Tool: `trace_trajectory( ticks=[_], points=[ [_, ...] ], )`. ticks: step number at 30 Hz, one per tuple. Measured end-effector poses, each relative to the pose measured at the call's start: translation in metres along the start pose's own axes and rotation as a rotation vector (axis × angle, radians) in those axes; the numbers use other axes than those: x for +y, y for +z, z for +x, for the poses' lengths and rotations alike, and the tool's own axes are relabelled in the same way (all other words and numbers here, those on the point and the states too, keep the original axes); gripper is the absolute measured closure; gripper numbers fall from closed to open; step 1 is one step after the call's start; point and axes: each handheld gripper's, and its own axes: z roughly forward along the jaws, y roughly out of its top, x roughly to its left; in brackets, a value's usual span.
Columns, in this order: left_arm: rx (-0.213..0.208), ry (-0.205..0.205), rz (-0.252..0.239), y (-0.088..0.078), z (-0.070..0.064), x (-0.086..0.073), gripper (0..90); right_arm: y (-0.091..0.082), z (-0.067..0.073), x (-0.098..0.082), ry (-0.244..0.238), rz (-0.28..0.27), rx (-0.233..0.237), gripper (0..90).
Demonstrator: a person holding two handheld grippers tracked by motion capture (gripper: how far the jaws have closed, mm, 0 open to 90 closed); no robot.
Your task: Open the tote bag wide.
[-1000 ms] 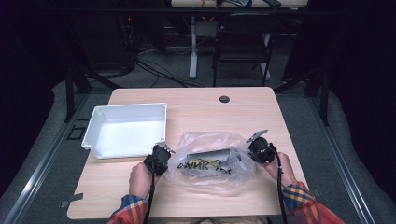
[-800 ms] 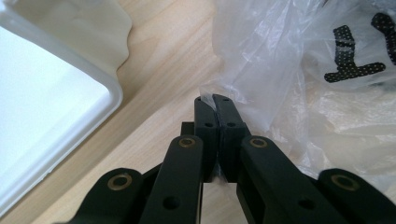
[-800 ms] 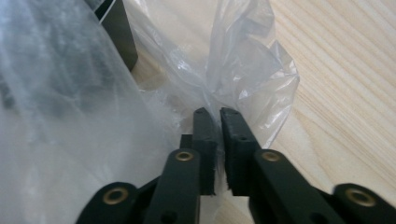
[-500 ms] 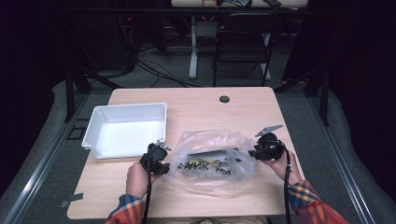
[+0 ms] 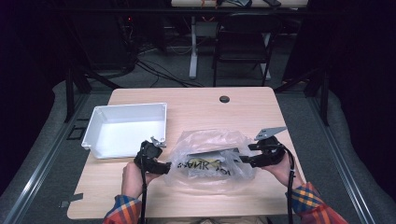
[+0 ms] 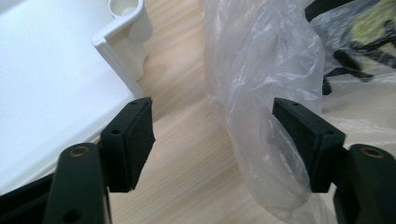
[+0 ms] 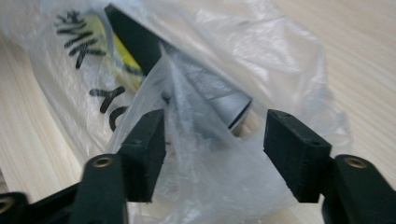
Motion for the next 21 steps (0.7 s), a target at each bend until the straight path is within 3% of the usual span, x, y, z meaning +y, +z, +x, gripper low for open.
trace_trajectory(
  ticks=[3,7,9,14,16,18,20,21],
  points=[
    [0.0,0.001,-0.016,-0.006,-0.001,0.0,27.0,0.011,0.004,-0.002,-0.022,0.053,-0.004,57.0],
    [0.001,-0.008,-0.033,-0.012,0.001,-0.003,24.5,0.017,0.001,-0.008,-0.024,0.079,-0.015,80.4],
    [-0.01,-0.018,-0.039,-0.014,0.003,-0.005,24.0,0.016,0.0,-0.011,-0.025,0.096,-0.002,85.9],
    [-0.01,-0.041,-0.015,-0.009,0.013,-0.012,24.4,0.022,0.002,-0.024,-0.032,0.158,-0.014,89.1],
    [-0.021,-0.044,-0.009,-0.004,0.015,-0.014,31.9,0.026,0.0,-0.032,-0.034,0.185,-0.025,89.2],
    [-0.041,-0.031,-0.004,0.003,0.016,-0.016,47.9,0.028,-0.001,-0.036,-0.03,0.209,-0.026,89.2],
    [-0.097,-0.015,0.01,0.014,0.014,-0.018,67.3,0.029,-0.002,-0.04,-0.038,0.235,-0.042,89.2],
    [-0.096,-0.004,0.021,0.017,0.013,-0.018,72.1,0.029,-0.003,-0.041,-0.037,0.24,-0.047,89.3]
  ],
)
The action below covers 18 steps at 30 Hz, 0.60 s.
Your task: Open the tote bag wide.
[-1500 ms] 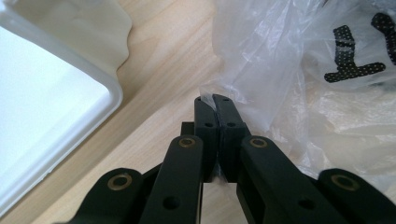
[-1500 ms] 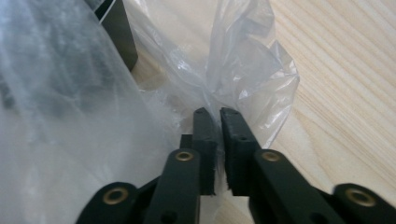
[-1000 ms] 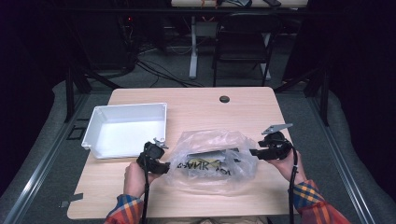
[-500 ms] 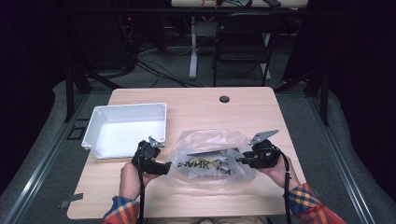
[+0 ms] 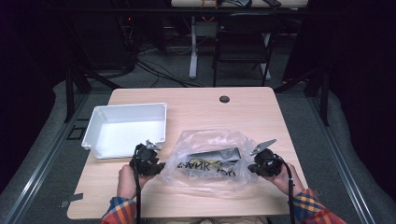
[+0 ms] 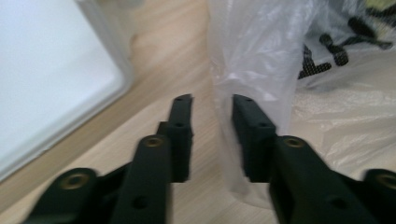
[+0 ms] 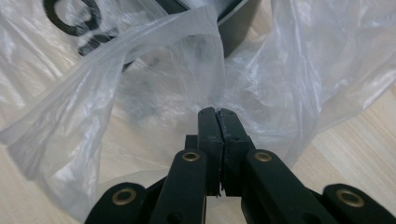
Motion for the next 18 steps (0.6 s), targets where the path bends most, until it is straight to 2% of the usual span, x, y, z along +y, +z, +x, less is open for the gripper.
trace_trajectory(
  ticks=[1,3,6,10,12,13,18],
  points=[
    [0.01,0.015,0.011,0.006,-0.001,0.0,76.4,0.0,-0.001,-0.001,0.001,0.003,-0.006,89.4],
    [0.05,0.008,0.037,0.013,0.0,0.001,84.3,0.001,-0.002,-0.003,-0.006,0.024,-0.051,89.8],
    [0.092,-0.011,0.056,0.018,0.007,0.001,88.2,0.001,-0.006,-0.006,0.002,0.052,-0.103,90.0],
    [0.142,-0.023,0.071,0.019,0.012,0.0,88.6,0.001,-0.016,-0.01,0.016,0.092,-0.17,90.0],
    [0.151,-0.028,0.08,0.02,0.013,0.0,88.6,0.003,-0.017,-0.013,0.04,0.081,-0.184,90.0],
    [0.155,-0.028,0.087,0.021,0.014,0.0,88.6,0.001,-0.019,-0.012,0.023,0.114,-0.192,90.0],
    [0.182,-0.013,0.13,0.024,0.016,-0.001,87.0,0.005,-0.018,-0.013,0.032,0.132,-0.205,90.0]
  ],
)
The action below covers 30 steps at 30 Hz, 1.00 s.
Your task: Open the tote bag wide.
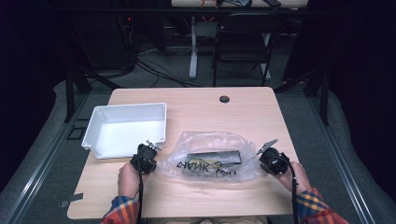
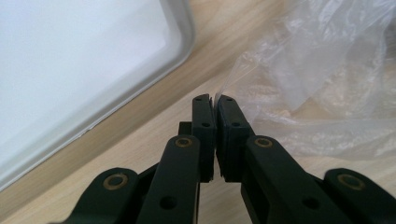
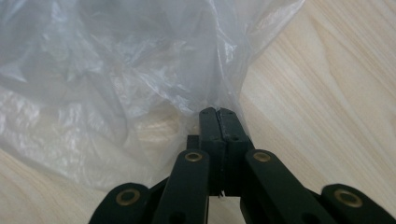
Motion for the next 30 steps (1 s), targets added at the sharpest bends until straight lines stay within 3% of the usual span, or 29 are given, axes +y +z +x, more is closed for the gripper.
trace_trajectory(
  ticks=[3,4,6,8,9,12,16,24,28,30],
  points=[
    [0.008,0.006,0.0,0.0,0.0,0.0,87.7,-0.002,-0.004,0.0,0.001,0.017,-0.029,90.0],
    [0.004,0.013,0.003,0.0,-0.001,0.0,87.6,0.002,-0.003,-0.003,0.05,-0.035,-0.024,90.0],
    [0.004,0.019,0.005,-0.001,-0.003,0.0,84.9,-0.002,-0.008,-0.001,0.033,0.0,-0.004,85.3],
    [-0.018,0.0,-0.004,-0.005,-0.001,0.0,73.3,-0.007,-0.012,-0.001,0.046,-0.02,0.06,76.7],
    [-0.024,-0.017,-0.024,-0.008,0.0,-0.001,69.4,-0.01,-0.013,-0.001,0.047,-0.034,0.064,72.4],
    [-0.055,-0.056,-0.063,-0.022,0.005,-0.004,48.5,-0.028,-0.022,-0.003,0.087,-0.121,0.138,59.2],
    [-0.075,-0.073,-0.103,-0.039,0.007,-0.005,34.0,-0.049,-0.029,-0.005,0.105,-0.211,0.171,45.1],
    [-0.087,-0.065,-0.168,-0.061,0.006,-0.002,20.7,-0.064,-0.024,-0.002,0.094,-0.278,0.184,34.0],
    [-0.116,-0.076,-0.137,-0.057,0.013,-0.005,16.0,-0.063,-0.019,0.003,0.076,-0.283,0.18,30.5],
    [-0.117,-0.088,-0.15,-0.057,0.016,-0.007,14.4,-0.063,-0.017,0.005,0.072,-0.297,0.181,28.7]
  ],
)
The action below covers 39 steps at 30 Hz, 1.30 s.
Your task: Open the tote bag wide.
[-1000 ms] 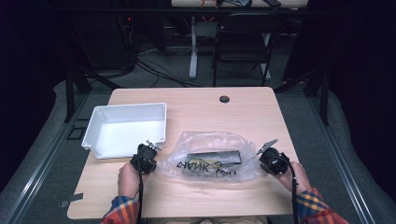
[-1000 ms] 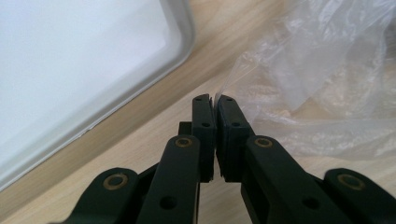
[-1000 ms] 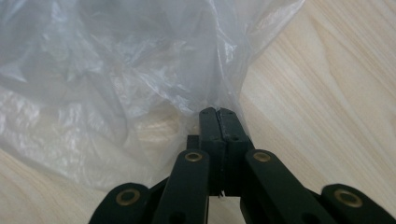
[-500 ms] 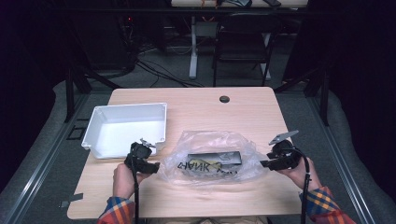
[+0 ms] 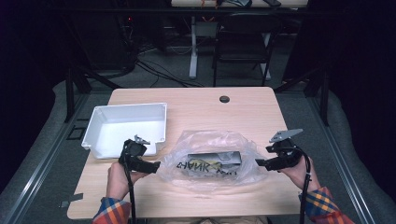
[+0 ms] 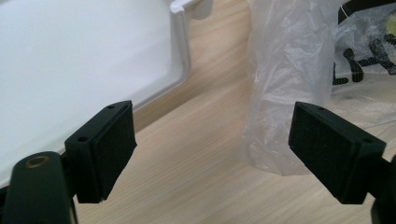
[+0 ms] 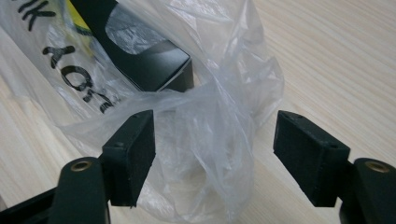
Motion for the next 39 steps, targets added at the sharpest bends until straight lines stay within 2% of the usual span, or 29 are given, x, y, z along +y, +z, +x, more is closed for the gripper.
trace_trajectory(
  ticks=[3,4,6,7,9,12,14,15,18,19,21,22,25,29,31,33,36,39],
  points=[
    [0.013,-0.009,-0.019,-0.008,0.004,-0.002,11.9,0.0,0.002,0.002,-0.014,-0.013,-0.002,27.6],
    [0.035,-0.013,-0.039,-0.011,0.005,-0.003,11.8,0.001,0.003,0.003,-0.016,-0.02,-0.002,27.6],
    [0.035,-0.013,-0.072,-0.018,0.006,-0.003,12.0,0.001,0.004,0.006,-0.02,-0.027,-0.012,27.6],
    [0.038,-0.005,-0.102,-0.024,0.003,-0.002,13.2,0.001,0.004,0.007,-0.023,-0.029,-0.006,27.8],
    [0.012,0.024,-0.137,-0.032,-0.003,0.001,15.7,0.003,0.005,0.011,-0.028,-0.032,-0.019,28.3],
    [0.041,0.084,-0.152,-0.036,-0.027,0.01,16.5,0.008,0.007,0.021,-0.039,-0.038,-0.017,29.5],
    [0.018,0.105,-0.163,-0.034,-0.037,0.013,18.0,0.014,0.01,0.028,-0.045,-0.041,-0.004,30.1],
    [0.003,0.128,-0.177,-0.032,-0.043,0.014,19.5,0.017,0.012,0.03,-0.049,-0.039,-0.007,30.5],
    [-0.081,0.17,-0.185,-0.026,-0.058,0.017,23.1,0.029,0.015,0.037,-0.063,-0.027,-0.001,31.2],
    [-0.106,0.195,-0.195,-0.023,-0.064,0.018,24.7,0.031,0.015,0.038,-0.063,-0.028,0.002,31.6],
    [-0.127,0.228,-0.179,-0.017,-0.074,0.02,26.7,0.036,0.016,0.042,-0.064,-0.03,0.006,32.2],
    [-0.146,0.264,-0.16,-0.01,-0.08,0.021,28.6,0.038,0.016,0.043,-0.063,-0.025,0.009,32.8],
    [-0.151,0.311,-0.097,0.01,-0.092,0.021,31.9,0.046,0.019,0.048,-0.065,-0.028,0.018,33.9],
    [-0.121,0.333,-0.069,0.027,-0.097,0.017,32.6,0.058,0.02,0.053,-0.065,-0.009,0.023,34.6],
    [-0.129,0.338,-0.052,0.034,-0.097,0.013,35.3,0.064,0.016,0.053,-0.043,0.001,0.011,37.3],
    [-0.116,0.36,-0.021,0.042,-0.099,0.009,36.4,0.068,0.011,0.052,-0.016,0.005,0.024,39.5],
    [-0.117,0.387,-0.011,0.049,-0.102,0.005,43.0,0.068,0.004,0.048,0.024,0.009,0.037,46.7],
    [-0.107,0.39,-0.022,0.049,-0.102,0.005,55.1,0.067,0.0,0.045,0.036,0.016,0.037,51.8]
  ],
)
